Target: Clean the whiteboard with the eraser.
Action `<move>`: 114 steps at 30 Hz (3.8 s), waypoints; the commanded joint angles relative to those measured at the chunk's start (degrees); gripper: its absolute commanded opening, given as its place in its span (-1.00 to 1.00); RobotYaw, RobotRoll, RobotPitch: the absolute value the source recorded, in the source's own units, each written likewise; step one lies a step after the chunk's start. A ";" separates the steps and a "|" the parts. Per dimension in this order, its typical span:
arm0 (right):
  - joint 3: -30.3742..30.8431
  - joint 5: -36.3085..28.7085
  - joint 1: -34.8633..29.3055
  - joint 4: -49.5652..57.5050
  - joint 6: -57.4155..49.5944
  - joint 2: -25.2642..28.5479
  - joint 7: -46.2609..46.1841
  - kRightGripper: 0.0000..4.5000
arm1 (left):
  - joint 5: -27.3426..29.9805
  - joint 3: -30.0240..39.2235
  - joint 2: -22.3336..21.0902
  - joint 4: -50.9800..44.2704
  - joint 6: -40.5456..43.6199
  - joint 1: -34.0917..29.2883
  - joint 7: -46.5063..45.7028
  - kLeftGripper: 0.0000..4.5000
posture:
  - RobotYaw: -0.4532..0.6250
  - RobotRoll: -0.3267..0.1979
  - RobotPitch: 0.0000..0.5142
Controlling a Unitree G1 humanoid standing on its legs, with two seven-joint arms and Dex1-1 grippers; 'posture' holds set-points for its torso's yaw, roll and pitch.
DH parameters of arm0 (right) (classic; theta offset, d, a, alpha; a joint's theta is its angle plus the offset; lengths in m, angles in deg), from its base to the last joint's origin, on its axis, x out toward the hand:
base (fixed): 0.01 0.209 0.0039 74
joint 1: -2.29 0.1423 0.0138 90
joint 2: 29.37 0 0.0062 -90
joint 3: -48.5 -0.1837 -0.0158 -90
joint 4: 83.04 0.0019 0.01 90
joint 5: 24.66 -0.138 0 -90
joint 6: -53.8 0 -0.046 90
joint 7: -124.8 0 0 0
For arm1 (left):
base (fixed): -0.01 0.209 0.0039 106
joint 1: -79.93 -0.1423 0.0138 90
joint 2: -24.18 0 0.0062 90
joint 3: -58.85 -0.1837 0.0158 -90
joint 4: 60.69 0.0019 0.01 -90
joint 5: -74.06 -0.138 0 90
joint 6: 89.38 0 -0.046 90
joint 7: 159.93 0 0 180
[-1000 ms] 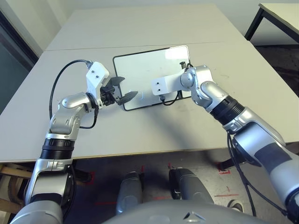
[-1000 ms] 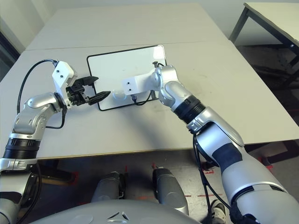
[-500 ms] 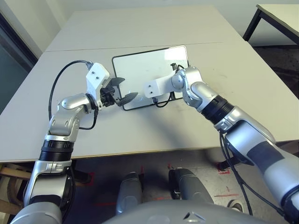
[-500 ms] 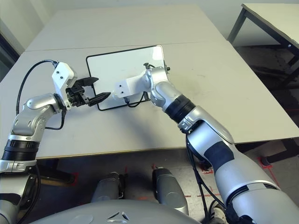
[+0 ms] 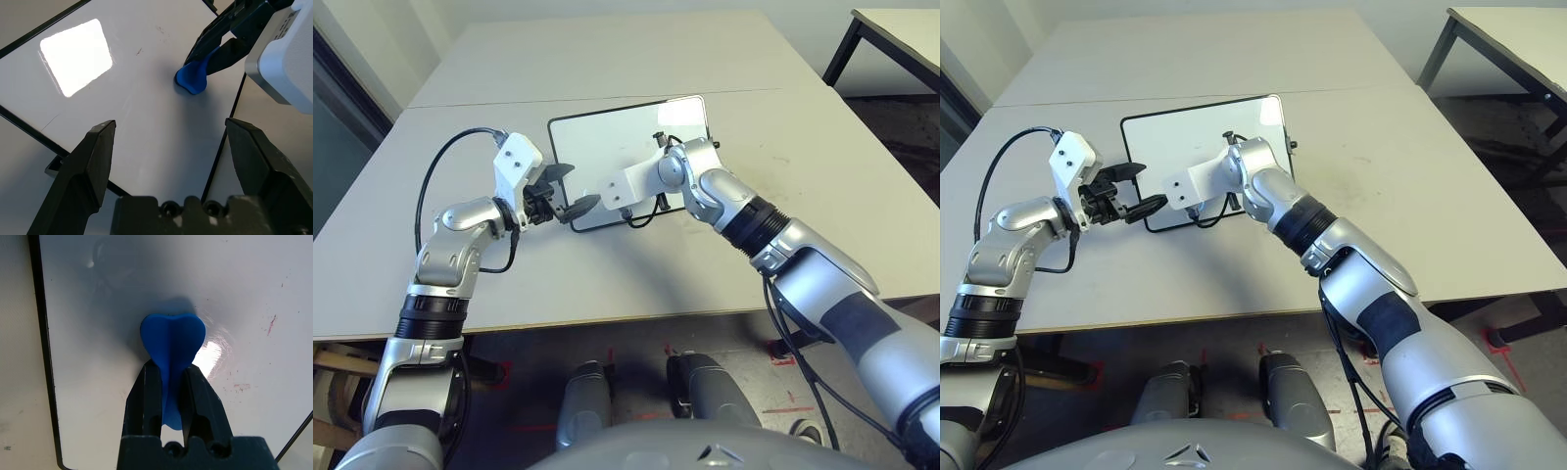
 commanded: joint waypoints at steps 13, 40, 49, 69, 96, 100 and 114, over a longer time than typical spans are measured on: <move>0.04 0.85 -4.56 4.07 -1.24 11.04 3.23 -0.85 | -0.30 -0.28 0.54 0.08 -0.06 0.20 0.21 1.00 | -0.31 0.25 -0.75; -22.27 -19.13 0.35 2.49 -29.45 25.67 15.22 -0.85 | -1.04 -1.26 2.21 3.04 -1.26 1.80 1.28 1.00 | -0.41 0.25 -0.74; -30.07 -27.83 6.27 -24.39 -34.32 20.64 -1.21 -0.85 | -1.32 -1.73 2.47 4.06 -1.96 2.61 1.57 1.00 | -0.41 0.25 -0.75; -34.87 -36.30 8.34 -42.24 -30.46 15.76 -18.32 -0.85 | -1.02 -0.47 0.72 1.54 -0.92 0.14 0.59 1.00 | -0.33 0.25 -0.73; -54.01 -55.38 -8.20 -17.81 1.69 21.94 -21.17 0.99 | 6.09 16.97 -1.67 3.70 2.00 4.00 -8.56 1.00 | -0.38 0.25 -0.55; -59.94 -60.65 -16.15 -13.18 9.75 21.09 -22.35 0.99 | 5.01 20.67 -1.34 7.95 0.42 4.98 -15.29 1.00 | -0.39 0.25 -0.55; -60.81 -64.76 -29.47 -7.42 17.75 18.48 -21.54 0.99 | 3.75 27.37 0.02 24.02 -12.54 6.01 -26.77 1.00 | -0.39 0.25 -0.58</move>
